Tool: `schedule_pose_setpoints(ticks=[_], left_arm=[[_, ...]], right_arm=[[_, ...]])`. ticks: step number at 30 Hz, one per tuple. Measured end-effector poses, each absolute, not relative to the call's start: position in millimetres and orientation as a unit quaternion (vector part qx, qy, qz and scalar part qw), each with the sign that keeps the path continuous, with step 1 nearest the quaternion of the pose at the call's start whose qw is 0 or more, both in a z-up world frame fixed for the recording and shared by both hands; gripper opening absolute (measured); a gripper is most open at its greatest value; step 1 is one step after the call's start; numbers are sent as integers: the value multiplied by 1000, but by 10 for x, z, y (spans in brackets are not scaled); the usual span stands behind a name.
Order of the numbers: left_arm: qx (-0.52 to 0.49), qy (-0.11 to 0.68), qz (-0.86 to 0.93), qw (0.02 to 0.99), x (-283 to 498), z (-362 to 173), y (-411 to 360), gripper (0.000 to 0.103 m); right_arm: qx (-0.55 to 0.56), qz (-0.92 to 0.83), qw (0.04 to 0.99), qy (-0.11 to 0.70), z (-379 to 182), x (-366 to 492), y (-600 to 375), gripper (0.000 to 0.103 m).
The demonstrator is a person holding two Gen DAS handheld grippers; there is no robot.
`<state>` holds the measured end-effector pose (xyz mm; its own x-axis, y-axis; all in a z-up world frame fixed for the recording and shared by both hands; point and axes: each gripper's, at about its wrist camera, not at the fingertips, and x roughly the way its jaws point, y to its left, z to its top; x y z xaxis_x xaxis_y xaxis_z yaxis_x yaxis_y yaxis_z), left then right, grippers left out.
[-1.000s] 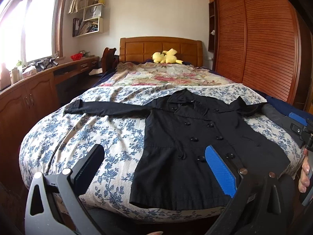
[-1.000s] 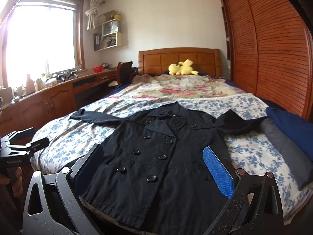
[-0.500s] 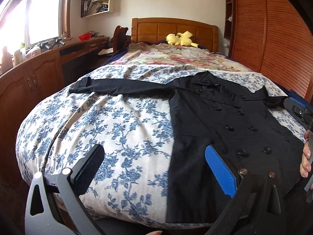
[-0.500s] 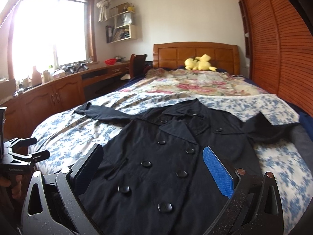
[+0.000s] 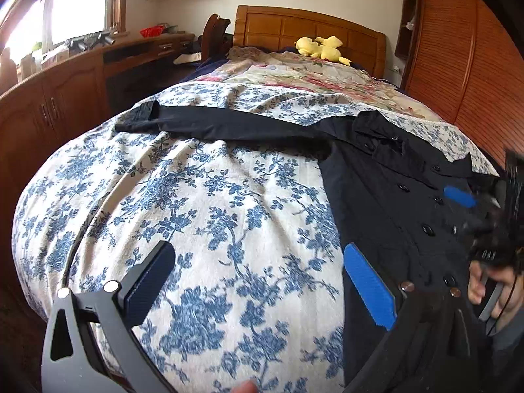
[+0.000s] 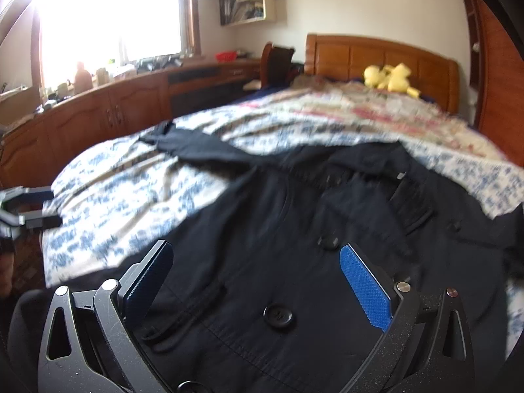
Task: Fold large clothes
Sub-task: 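Move the left tool to the coat sleeve cuff and close on it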
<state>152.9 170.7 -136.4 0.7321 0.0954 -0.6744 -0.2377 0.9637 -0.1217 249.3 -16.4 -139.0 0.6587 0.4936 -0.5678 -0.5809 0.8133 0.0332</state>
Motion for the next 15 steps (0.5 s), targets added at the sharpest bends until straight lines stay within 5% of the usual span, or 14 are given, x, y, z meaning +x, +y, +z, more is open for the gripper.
schedule_pose_setpoints(ticks=[15], left_arm=[[-150,399,97,899,2596,-1669,2698,100]], right_arm=[[-76,296,901,309,-1516,2548,-134,103]])
